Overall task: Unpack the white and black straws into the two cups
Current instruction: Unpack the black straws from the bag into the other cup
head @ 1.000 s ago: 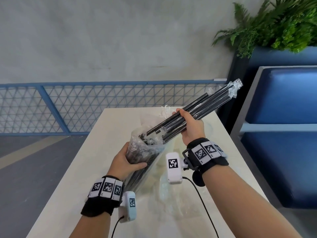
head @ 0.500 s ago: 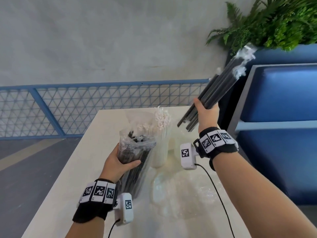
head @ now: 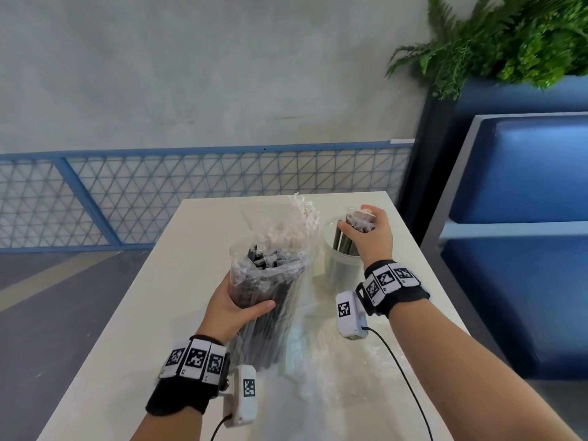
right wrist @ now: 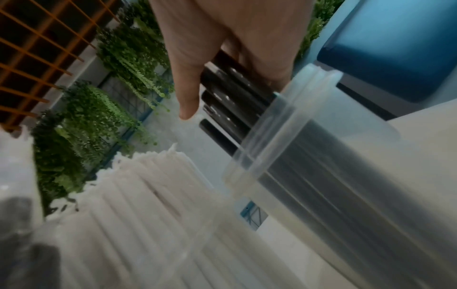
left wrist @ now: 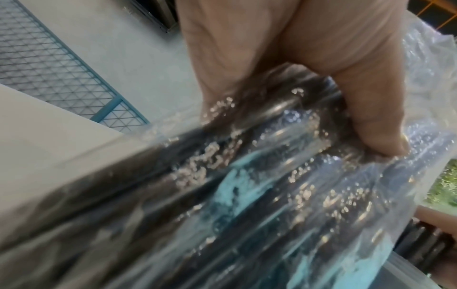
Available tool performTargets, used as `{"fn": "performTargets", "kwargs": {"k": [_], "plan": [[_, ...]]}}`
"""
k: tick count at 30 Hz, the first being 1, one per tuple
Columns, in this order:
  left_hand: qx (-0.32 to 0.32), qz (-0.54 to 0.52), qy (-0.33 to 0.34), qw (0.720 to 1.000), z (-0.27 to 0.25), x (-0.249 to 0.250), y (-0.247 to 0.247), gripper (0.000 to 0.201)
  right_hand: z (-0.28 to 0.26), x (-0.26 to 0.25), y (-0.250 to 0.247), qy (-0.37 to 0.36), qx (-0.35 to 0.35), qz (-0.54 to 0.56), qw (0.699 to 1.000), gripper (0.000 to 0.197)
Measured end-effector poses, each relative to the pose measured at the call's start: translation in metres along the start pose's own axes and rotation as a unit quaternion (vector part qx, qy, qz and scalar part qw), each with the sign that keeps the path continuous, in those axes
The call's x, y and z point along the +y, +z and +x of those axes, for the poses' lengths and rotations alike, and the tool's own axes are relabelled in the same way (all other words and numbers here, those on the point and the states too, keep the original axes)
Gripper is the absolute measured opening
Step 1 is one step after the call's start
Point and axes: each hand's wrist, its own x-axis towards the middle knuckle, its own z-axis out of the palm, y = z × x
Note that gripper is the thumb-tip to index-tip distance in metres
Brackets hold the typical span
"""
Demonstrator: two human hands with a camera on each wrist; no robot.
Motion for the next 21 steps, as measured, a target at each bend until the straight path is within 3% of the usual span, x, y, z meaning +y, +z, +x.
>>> {"fn": "performTargets", "kwargs": {"k": [2,5,6,8,11,14,17,21], "plan": [[0.003,-0.006,0.0,1.0,0.0,-0.001,-0.001,0.065,-0.007,-0.01,-0.001,-0.042,0.054,-0.03,0.997,0.062],[0.01,-0.016,0.004,1.0,-0.002,-0.001,-0.002,0.063,-0.031,-0.031,0.0,-0.203,0.15,-0.068,0.965,0.048],[0.011,-0.021,0.007,1.0,-0.002,0.0,-0.002,0.061,-0.042,-0.038,0.002,-0.247,0.129,-0.048,0.959,0.037],[0.012,-0.029,0.013,0.999,-0.004,0.0,-0.003,0.061,-0.063,-0.046,0.009,-0.272,0.015,-0.03,0.962,0.021],[0.016,-0.045,0.021,0.999,-0.005,-0.005,-0.005,0.067,-0.084,-0.044,0.023,-0.194,-0.172,-0.151,0.954,0.034],[0.003,-0.059,0.032,0.998,-0.009,-0.005,-0.005,0.074,-0.095,-0.04,0.033,-0.111,-0.238,-0.203,0.943,0.045],[-0.029,-0.071,0.035,0.996,-0.01,-0.006,-0.007,0.086,-0.101,-0.043,0.039,-0.05,-0.272,-0.106,0.955,0.035],[-0.023,-0.059,0.024,0.998,-0.006,-0.014,-0.017,0.1,-0.105,-0.045,0.042,0.047,-0.335,0.038,0.94,0.034]]}}
